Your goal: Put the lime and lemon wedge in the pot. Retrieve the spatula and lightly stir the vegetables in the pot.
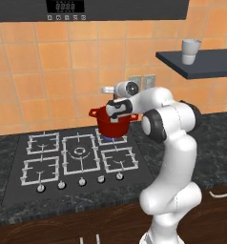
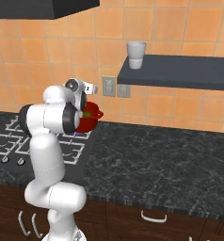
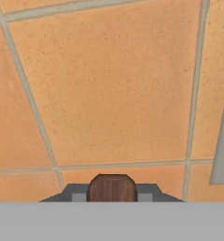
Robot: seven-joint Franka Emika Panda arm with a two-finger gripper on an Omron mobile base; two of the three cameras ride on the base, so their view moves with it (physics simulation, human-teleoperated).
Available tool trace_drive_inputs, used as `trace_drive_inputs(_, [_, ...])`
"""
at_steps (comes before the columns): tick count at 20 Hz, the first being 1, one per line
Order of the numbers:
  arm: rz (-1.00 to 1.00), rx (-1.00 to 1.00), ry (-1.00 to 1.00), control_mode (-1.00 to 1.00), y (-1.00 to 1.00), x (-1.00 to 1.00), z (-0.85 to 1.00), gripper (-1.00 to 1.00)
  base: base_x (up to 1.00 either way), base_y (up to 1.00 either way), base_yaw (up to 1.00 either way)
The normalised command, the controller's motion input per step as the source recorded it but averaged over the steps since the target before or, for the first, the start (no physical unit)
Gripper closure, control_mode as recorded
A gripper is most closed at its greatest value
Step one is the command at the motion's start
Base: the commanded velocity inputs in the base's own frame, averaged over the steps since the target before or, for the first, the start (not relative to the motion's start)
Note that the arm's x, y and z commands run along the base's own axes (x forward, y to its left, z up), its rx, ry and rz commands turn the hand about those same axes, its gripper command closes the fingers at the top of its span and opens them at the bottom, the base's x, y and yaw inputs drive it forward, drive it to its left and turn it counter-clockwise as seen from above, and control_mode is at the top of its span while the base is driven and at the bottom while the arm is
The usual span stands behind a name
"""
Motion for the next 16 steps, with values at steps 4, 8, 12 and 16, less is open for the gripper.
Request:
trace_drive_inputs(4, [-0.02, 0.0, 0.0, -1.0, 0.51, 0.03, -0.47, 1.0, 0.0, 0.0, 0.0])
trace_drive_inputs(8, [-0.02, 0.0, -0.05, -1.0, 0.51, 0.0, -0.31, 1.0, 0.0, 0.0, 0.0])
trace_drive_inputs(12, [-0.04, 0.0, -0.19, -1.0, 0.43, 0.14, -0.01, 1.0, 0.0, 0.0, 0.0])
trace_drive_inputs(16, [-0.07, -0.1, -0.29, -1.0, 0.35, 0.19, 0.0, 1.0, 0.0, 0.0, 0.0])
